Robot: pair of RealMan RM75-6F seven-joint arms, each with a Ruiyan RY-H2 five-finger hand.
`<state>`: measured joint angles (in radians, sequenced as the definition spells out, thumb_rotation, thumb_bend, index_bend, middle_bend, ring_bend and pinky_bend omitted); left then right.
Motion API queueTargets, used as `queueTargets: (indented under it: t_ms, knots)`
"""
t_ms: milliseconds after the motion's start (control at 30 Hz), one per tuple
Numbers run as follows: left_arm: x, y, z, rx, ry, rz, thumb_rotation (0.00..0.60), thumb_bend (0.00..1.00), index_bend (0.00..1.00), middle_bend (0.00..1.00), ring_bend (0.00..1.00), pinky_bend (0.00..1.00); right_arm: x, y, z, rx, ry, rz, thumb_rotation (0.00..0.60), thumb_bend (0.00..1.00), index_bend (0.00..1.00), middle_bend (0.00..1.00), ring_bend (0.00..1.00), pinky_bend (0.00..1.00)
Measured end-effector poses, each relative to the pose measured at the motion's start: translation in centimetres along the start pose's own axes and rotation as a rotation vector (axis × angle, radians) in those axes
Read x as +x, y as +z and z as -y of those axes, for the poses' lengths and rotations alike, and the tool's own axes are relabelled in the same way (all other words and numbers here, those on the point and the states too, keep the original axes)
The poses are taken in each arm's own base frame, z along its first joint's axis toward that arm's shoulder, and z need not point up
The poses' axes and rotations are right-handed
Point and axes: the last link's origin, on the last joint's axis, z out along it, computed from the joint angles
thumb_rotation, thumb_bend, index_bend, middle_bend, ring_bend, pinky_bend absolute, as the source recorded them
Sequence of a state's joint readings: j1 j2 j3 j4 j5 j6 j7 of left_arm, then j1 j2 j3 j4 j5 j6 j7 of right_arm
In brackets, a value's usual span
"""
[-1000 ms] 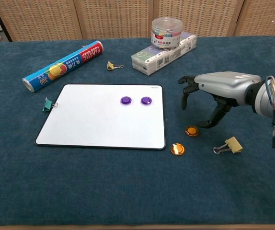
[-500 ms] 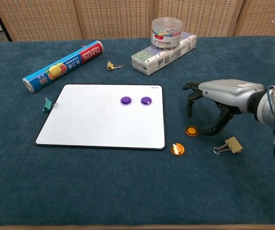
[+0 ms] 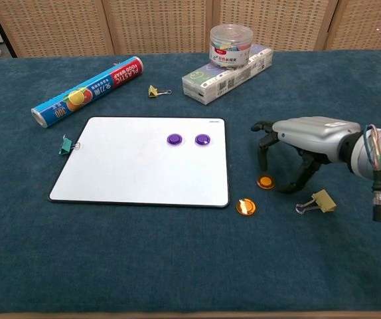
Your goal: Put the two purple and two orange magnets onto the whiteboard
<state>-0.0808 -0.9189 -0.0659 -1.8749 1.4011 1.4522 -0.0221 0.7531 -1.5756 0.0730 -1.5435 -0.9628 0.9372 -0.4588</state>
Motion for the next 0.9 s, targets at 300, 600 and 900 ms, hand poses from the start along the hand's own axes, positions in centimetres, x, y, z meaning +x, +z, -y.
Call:
queueTargets:
  t_ms: [300, 600, 900]
  knots:
    - [-0.03, 0.0, -0.02, -0.001, 0.002, 0.0, 0.6, 0.07, 0.0, 0.0, 0.0, 0.0, -0.27, 0.33, 0.04, -0.001, 0.004, 0.008, 0.6, 0.28, 0.43, 0.0, 0.0, 0.0]
    - [-0.07, 0.0, -0.04, 0.001, 0.003, 0.002, 0.6, 0.07, 0.0, 0.0, 0.0, 0.0, -0.38, 0.62, 0.04, -0.004, 0.008, 0.013, 0.6, 0.28, 0.43, 0.0, 0.0, 0.0]
    - [-0.08, 0.0, -0.04, 0.0, 0.002, 0.003, 0.6, 0.07, 0.0, 0.0, 0.0, 0.0, -0.63, 0.79, -0.03, -0.007, 0.008, 0.027, 0.6, 0.28, 0.44, 0.0, 0.0, 0.0]
